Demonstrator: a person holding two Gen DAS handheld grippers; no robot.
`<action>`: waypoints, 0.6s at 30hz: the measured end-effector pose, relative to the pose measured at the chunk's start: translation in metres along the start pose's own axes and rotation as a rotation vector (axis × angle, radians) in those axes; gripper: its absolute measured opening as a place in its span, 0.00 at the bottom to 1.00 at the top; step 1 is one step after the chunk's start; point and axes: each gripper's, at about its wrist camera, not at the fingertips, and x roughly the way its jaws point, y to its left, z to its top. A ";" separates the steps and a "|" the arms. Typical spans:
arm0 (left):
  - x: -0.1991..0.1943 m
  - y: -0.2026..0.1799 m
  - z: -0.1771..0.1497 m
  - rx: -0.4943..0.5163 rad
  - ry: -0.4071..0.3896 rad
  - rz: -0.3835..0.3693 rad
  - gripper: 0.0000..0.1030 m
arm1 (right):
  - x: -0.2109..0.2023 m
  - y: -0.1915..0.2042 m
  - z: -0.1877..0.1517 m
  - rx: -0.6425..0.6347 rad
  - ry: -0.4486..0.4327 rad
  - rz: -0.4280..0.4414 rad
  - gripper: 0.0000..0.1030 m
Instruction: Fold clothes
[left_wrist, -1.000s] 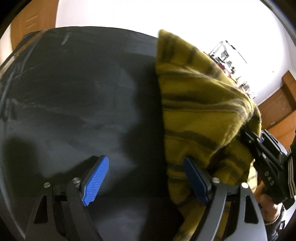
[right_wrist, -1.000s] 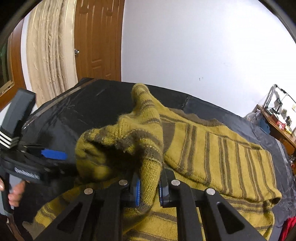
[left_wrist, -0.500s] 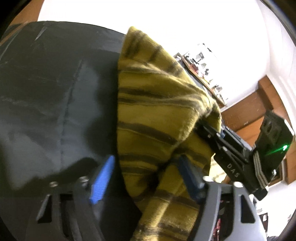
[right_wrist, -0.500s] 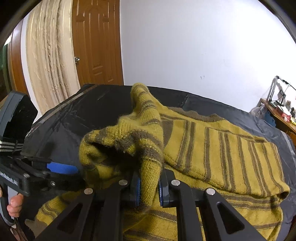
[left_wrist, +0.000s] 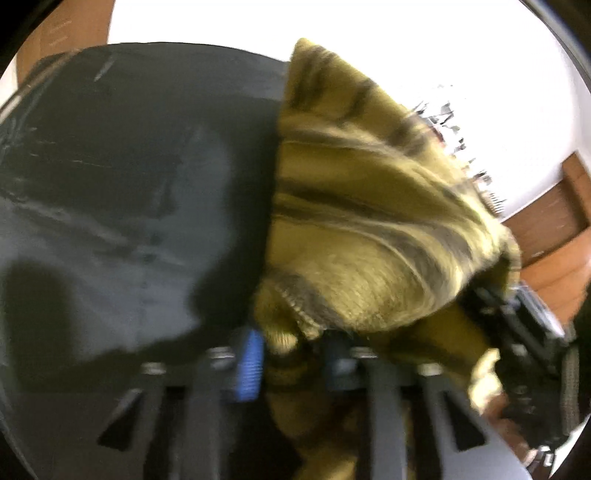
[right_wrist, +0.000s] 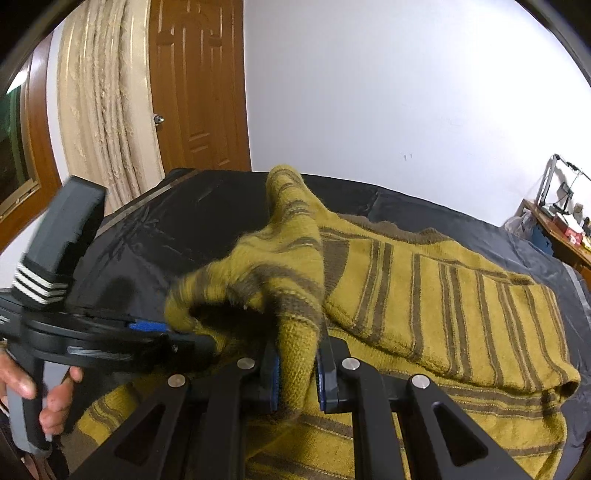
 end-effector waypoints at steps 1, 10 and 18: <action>0.000 0.003 0.001 0.003 0.002 0.013 0.17 | 0.000 0.000 0.000 -0.002 0.000 -0.001 0.14; -0.060 0.003 0.017 0.164 -0.158 0.166 0.15 | 0.003 0.003 -0.003 0.002 0.002 0.054 0.14; -0.090 -0.038 0.042 0.286 -0.323 0.341 0.15 | -0.002 0.000 -0.002 0.065 -0.009 0.240 0.16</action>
